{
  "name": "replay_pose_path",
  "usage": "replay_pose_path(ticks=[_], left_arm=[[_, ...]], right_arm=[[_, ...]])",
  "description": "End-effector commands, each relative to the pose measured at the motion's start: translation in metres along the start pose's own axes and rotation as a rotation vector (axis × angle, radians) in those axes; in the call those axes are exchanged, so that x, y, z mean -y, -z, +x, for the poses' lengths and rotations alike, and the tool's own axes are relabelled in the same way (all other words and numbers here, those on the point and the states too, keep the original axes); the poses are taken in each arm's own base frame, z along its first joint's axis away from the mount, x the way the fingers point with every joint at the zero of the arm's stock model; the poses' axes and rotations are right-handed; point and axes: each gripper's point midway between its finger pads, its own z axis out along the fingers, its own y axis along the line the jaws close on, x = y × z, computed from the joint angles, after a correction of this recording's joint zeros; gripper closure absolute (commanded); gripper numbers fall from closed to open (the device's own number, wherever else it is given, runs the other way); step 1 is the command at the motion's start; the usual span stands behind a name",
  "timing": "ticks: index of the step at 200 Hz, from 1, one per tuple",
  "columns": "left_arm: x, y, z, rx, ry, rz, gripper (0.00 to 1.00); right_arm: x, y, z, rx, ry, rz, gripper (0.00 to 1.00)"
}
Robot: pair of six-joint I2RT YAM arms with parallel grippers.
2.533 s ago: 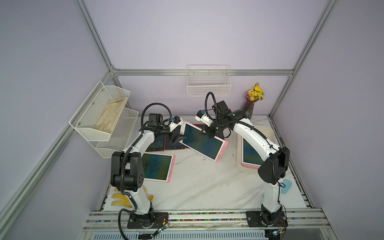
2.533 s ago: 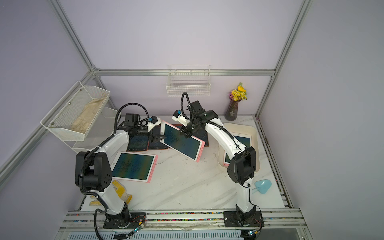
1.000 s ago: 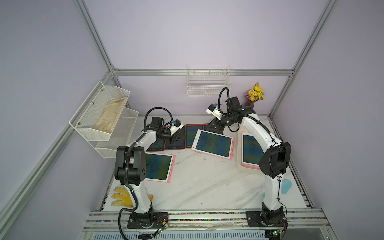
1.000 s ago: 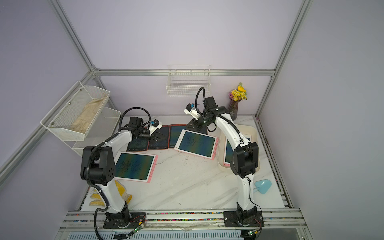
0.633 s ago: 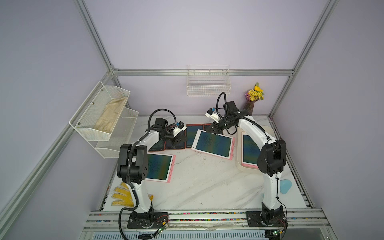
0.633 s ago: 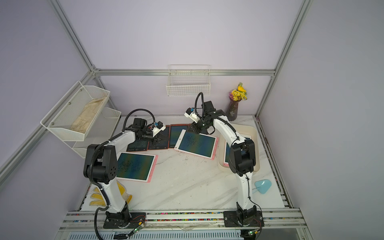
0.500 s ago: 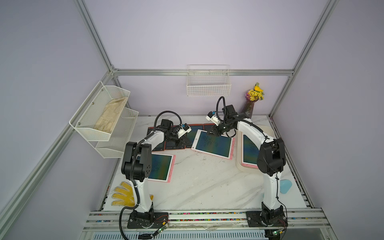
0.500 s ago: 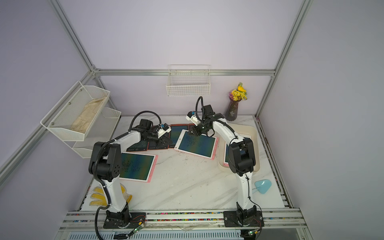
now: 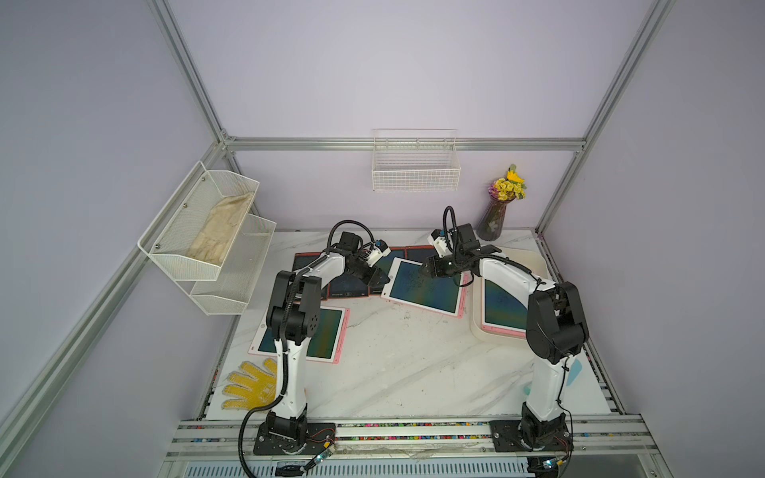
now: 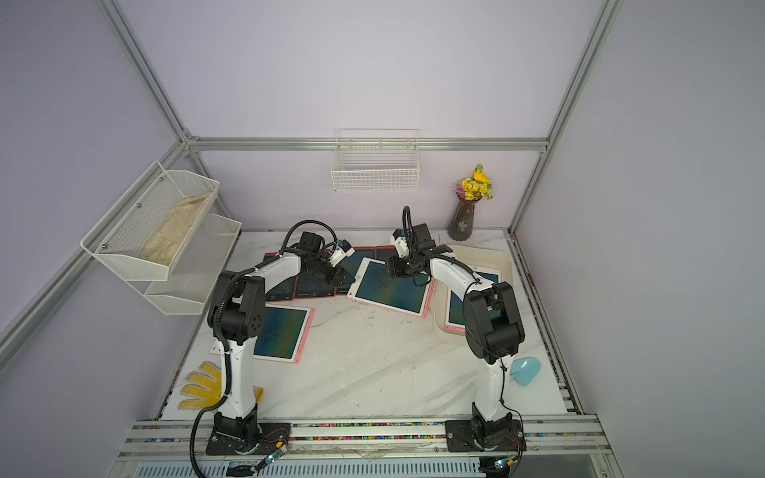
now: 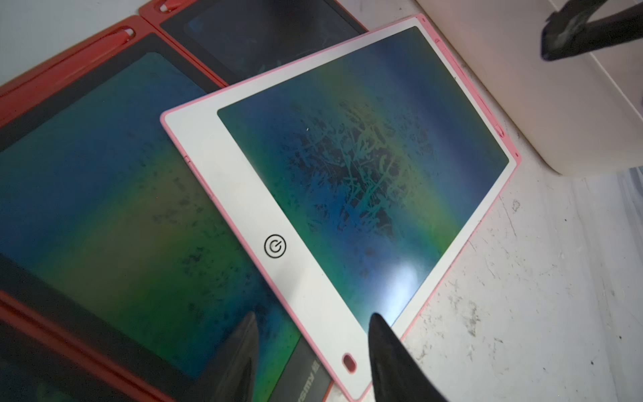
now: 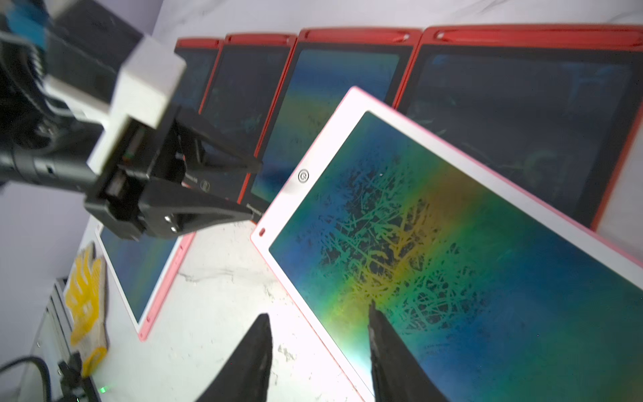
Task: Take out the writing tablet from the storage box
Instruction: Move the storage box to the center of the board.
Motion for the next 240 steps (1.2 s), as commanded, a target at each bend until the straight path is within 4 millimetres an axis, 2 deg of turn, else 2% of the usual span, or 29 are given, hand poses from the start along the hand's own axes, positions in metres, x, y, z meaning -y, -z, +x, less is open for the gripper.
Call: replay_pose_path(ticks=[1,27,63,118,184,240], left_arm=[[0.001,0.008,-0.043,0.062,-0.005,-0.044,0.49],[-0.002,-0.001,-0.045,0.047,0.014,-0.077,0.48],[-0.015,-0.011,-0.044,0.024,0.06,-0.14,0.44],[-0.032,-0.009,-0.041,0.004,0.078,-0.238,0.41],[-0.027,-0.017,-0.041,-0.007,0.071,-0.214,0.4],[-0.019,-0.031,-0.044,-0.013,0.06,-0.192,0.39]], right_arm=[[0.015,0.007,-0.017,0.095,-0.114,0.046,0.49],[0.024,0.001,-0.009,0.104,-0.165,0.054,0.46],[0.034,0.005,-0.001,0.123,-0.213,0.086,0.39],[0.048,0.003,0.018,0.123,-0.264,0.116,0.35],[0.077,0.014,0.03,0.174,-0.363,0.213,0.3],[0.106,0.013,0.045,0.171,-0.415,0.298,0.27]])
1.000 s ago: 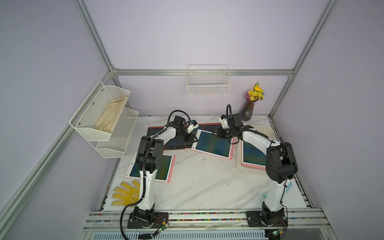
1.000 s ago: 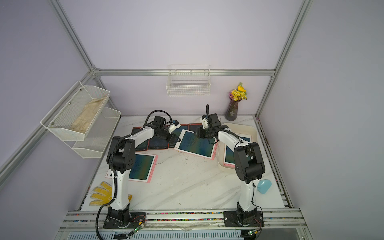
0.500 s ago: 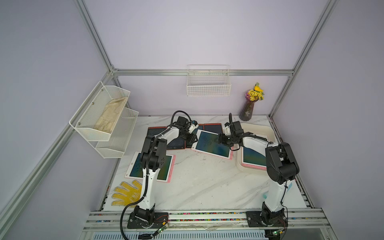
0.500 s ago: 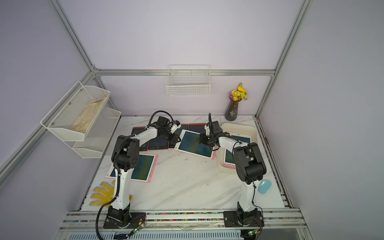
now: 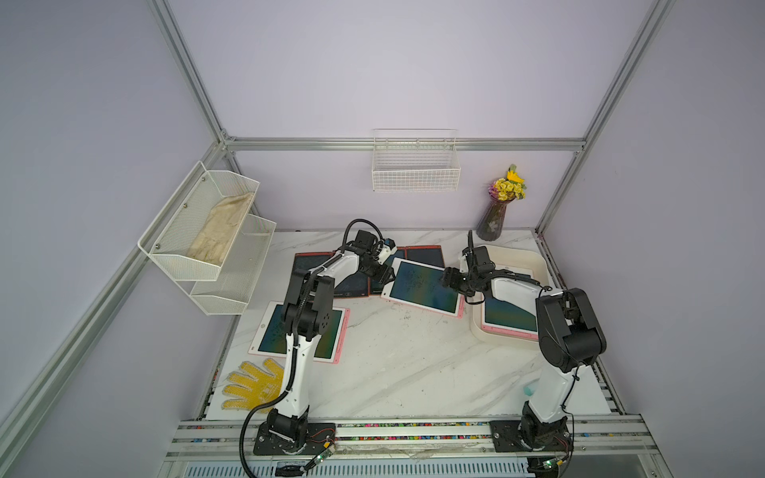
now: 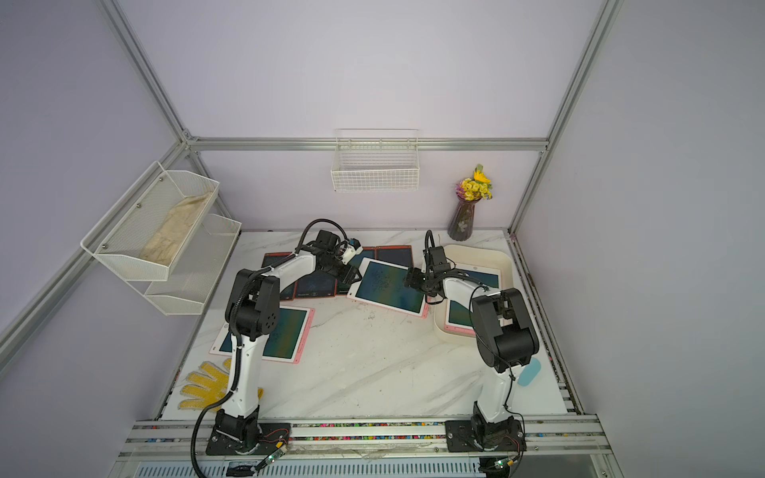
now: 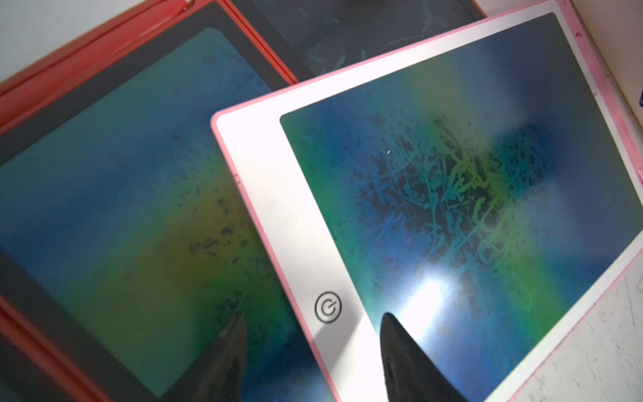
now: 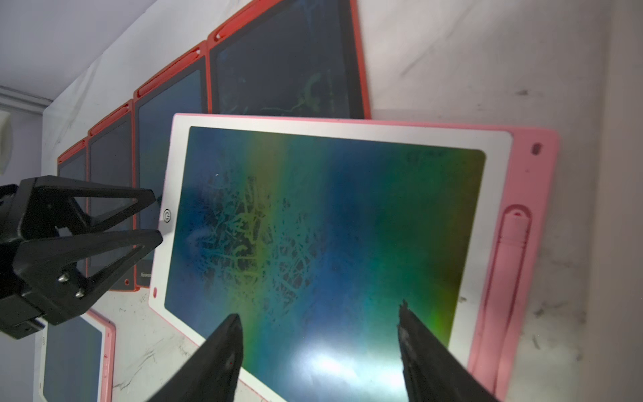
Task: Take out the writing tablet from the storage box
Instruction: Move the storage box to the center of the board.
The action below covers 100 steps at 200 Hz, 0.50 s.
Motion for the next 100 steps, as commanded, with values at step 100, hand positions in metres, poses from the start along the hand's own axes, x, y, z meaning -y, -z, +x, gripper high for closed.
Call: replay_pose_path(ticks=[100], left_arm=[[0.012,0.005,-0.03,0.051,-0.002,0.013,0.38]], right_arm=[[0.047,-0.002,-0.011,0.08,-0.087,0.161,0.24]])
